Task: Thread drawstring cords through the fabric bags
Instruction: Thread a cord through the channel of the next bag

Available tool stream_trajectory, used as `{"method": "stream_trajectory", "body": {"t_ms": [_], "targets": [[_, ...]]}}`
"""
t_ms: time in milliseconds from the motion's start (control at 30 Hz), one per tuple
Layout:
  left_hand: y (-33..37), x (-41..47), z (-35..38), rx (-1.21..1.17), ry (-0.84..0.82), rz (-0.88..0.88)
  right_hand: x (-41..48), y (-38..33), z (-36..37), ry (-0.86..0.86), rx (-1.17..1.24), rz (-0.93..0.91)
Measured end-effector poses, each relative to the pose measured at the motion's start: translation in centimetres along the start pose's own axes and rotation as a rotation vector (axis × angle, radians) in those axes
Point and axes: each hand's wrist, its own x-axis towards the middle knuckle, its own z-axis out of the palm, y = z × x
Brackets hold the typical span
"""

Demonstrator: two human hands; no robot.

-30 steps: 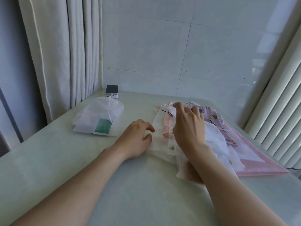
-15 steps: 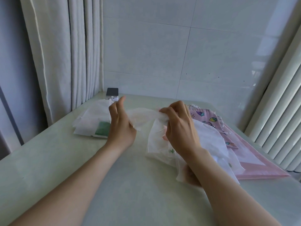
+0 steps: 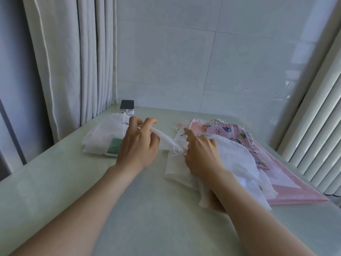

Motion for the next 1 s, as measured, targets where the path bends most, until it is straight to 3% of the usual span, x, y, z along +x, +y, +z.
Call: {"method": "stream_trajectory", "body": {"t_ms": [133, 267, 433, 600, 833, 1000], "targets": [[-0.1, -0.1, -0.1, 0.122, -0.022, -0.022, 0.2, -0.2, -0.6, 0.213, 0.121, 0.054], [-0.4, -0.2, -0.1, 0.208, -0.025, -0.020, -0.6, -1.7, -1.8, 0.142, 0.368, 0.096], [-0.4, 0.1, -0.4, 0.145, -0.019, -0.107, -0.8, -1.9, -1.7, 0.208, 0.299, 0.064], [-0.5, 0.4, -0.4, 0.015, -0.048, -0.063, -0.4, -1.0, -0.9, 0.199, 0.290, 0.136], [-0.8, 0.5, -0.3, -0.021, -0.043, -0.024, 0.0, -0.4, -1.2, 0.199, 0.574, 0.269], [-1.3, 0.4, -0.9, 0.136, 0.020, -0.149, 0.0, -0.6, -2.6, 0.249, 0.819, 0.424]]}}
